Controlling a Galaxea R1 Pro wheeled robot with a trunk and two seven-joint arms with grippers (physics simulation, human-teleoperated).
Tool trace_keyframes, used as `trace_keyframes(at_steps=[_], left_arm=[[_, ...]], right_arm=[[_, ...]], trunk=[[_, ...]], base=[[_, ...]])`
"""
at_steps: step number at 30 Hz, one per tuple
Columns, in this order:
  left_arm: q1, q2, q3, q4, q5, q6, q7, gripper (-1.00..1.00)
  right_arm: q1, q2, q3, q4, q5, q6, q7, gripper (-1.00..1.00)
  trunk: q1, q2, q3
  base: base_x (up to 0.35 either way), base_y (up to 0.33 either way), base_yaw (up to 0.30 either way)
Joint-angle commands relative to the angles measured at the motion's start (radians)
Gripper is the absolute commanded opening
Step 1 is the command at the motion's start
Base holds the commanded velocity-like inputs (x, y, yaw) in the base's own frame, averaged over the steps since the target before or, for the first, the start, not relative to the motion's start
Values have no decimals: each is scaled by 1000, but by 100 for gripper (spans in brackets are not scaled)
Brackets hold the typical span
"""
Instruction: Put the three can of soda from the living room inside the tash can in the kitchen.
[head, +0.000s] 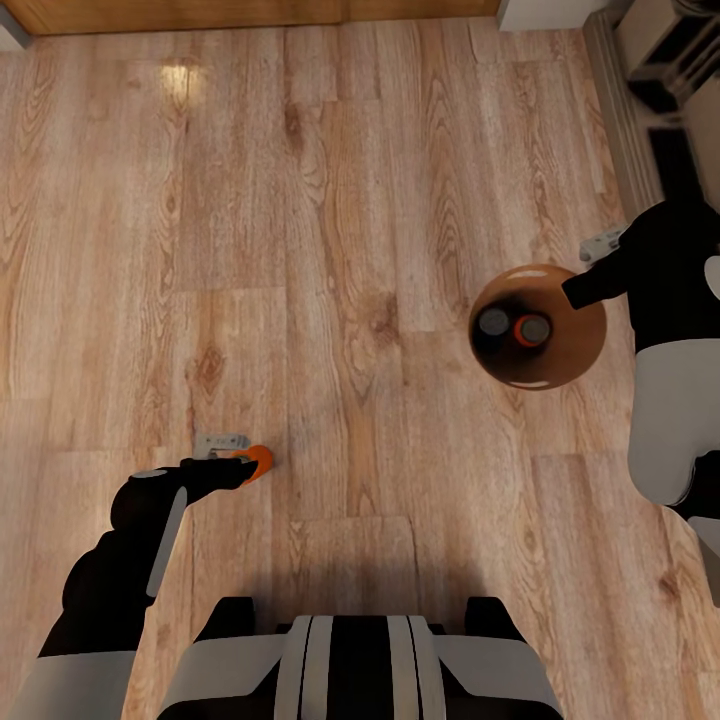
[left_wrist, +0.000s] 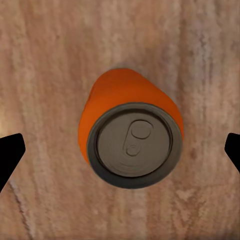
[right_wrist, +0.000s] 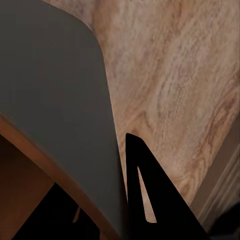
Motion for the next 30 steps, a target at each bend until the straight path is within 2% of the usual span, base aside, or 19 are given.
trace_keyframes(at_steps=[1, 9, 11, 12, 13, 14, 15, 16, 17, 18, 20, 23, 27, 30], left_arm=[[0, 0, 0, 0, 0, 0, 0, 100], [0, -4, -1, 1, 0, 0, 0, 100], [0, -5, -1, 1, 0, 0, 0, 100], [0, -5, -1, 1, 0, 0, 0, 100], [0, -6, -1, 1, 0, 0, 0, 100], [0, -6, -1, 1, 0, 0, 0, 100], [0, -6, -1, 1, 0, 0, 0, 100], [0, -6, -1, 1, 0, 0, 0, 100], [0, -6, -1, 1, 0, 0, 0, 100], [0, -6, -1, 1, 0, 0, 0, 100], [0, -6, -1, 1, 0, 0, 0, 100], [0, -6, -1, 2, 0, 0, 0, 100], [0, -6, -1, 4, 0, 0, 0, 100], [0, -6, -1, 6, 0, 0, 1, 100]], right_arm=[[0, 0, 0, 0, -4, 4, 3, -100], [-3, -1, 2, -9, -4, 4, 9, -100], [-3, -4, 3, -12, 0, 4, 57, -100], [-6, -7, 4, -13, 25, 4, 115, -100], [-8, -7, 4, -14, 43, 4, 132, -100], [-14, -6, 3, -14, 88, 4, 166, -100], [-18, -5, 3, -14, 112, 4, 187, -100], [-27, -4, 3, -15, 164, 4, 238, -100], [-31, -3, 3, -16, 189, 4, 264, -100], [-39, -3, 3, -16, 231, 4, 306, -100], [-46, -3, 2, -18, 273, 4, 348, -100], [-51, -4, 1, -19, 306, 4, 381, -100], [-52, -3, 0, -20, 315, 4, 390, -100], [-53, -3, -1, -20, 317, 4, 392, -100]], trunk=[[0, 0, 0], [0, 0, 0], [0, 0, 0], [0, 0, 0], [0, 0, 0], [0, 0, 0], [0, 0, 0], [0, 0, 0], [0, 0, 0], [0, 0, 0], [0, 0, 0], [0, 0, 0], [0, 0, 0], [11, -21, 0]], base=[[0, 0, 0], [0, 0, 0], [0, 0, 0], [0, 0, 0], [0, 0, 0], [0, 0, 0], [0, 0, 0], [0, 0, 0], [0, 0, 0], [0, 0, 0], [0, 0, 0], [0, 0, 0], [0, 0, 0], [0, 0, 0]])
